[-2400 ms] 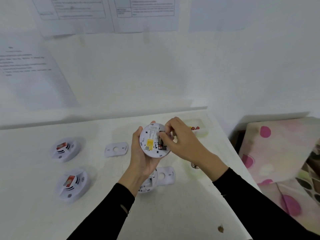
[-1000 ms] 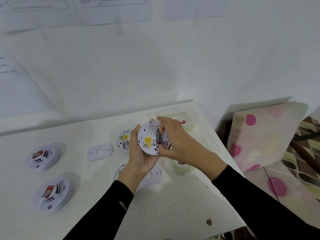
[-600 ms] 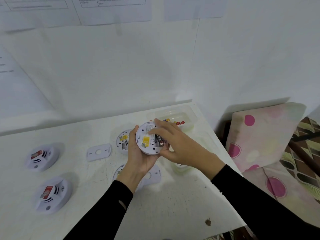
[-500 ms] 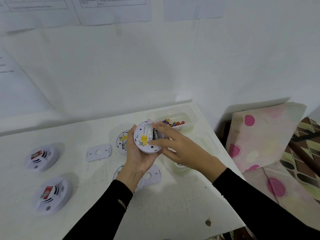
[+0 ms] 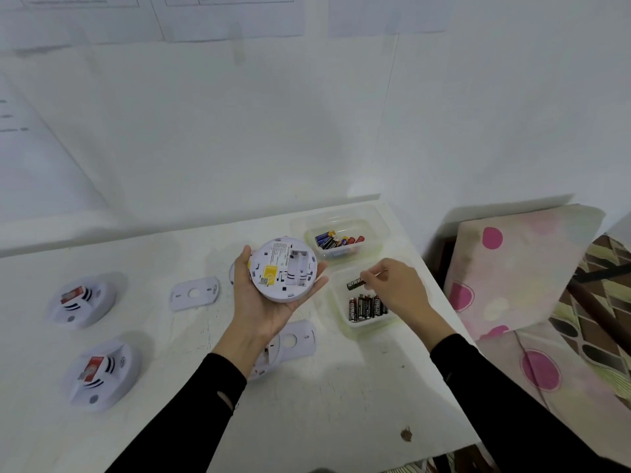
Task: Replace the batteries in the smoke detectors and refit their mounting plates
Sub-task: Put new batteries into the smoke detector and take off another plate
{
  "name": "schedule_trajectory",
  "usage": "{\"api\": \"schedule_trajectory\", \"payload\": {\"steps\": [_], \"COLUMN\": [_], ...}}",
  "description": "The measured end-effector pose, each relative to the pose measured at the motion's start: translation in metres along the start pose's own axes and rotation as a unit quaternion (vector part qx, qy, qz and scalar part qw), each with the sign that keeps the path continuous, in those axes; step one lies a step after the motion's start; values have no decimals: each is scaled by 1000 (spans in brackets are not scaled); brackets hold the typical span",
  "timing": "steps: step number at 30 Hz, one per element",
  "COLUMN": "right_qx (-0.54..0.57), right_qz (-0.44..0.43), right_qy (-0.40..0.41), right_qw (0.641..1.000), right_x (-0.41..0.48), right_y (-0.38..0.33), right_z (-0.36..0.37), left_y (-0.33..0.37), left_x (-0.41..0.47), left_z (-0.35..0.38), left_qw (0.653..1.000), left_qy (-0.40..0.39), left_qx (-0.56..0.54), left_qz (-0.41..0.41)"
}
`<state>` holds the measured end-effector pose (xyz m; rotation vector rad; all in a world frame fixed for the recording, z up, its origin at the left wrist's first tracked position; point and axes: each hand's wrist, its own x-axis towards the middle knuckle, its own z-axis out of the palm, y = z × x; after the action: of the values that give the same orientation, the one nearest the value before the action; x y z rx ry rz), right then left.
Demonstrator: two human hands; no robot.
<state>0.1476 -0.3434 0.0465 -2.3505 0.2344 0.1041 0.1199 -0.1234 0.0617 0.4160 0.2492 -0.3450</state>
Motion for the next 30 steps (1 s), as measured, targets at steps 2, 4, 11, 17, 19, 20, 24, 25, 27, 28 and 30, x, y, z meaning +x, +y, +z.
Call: {"api": "schedule_trajectory", "payload": {"steps": [2,4,11,17,19,20,24,25,27,28,30], "right_qx": [-73,-156,-124,-45,-104,-141,-242,-256,-286,-307,-367], "right_qz": [-2,-21,-154,-362,-373,-372,-370,-371,-370,-370,-371], "right_qy": [1,8,124,-2,-57,-78,-151,-173,-209,-220,-231], "right_qw": [997,988,972,931,920,914,884,876,859,849,821], "right_x": [2,5,-4,-23,-26,-28,-30,-31,-30,-30,-30], "right_y": [1,4,-17,-88,-107,-115,-146,-152,-162,-166,-171], "right_z": [5,8,26,74,95,105,141,148,160,165,171], "left_y": [1,2,20,84,112,126,168,172,181,184,191], "left_x": [-4,-8,-20,-32,-36,-38,-44,-47,-49,-49,-51], "left_z": [1,2,-7,-50,-72,-83,-114,-117,-123,-126,-128], "left_qw": [1000,1000,997,952,920,907,880,867,848,845,837], "left_qy": [-8,-11,27,152,236,266,310,325,339,337,336], "left_qx": [-3,-9,34,214,256,265,320,348,390,403,421], "left_qz": [-2,-8,68,160,181,189,165,146,115,104,92]}}
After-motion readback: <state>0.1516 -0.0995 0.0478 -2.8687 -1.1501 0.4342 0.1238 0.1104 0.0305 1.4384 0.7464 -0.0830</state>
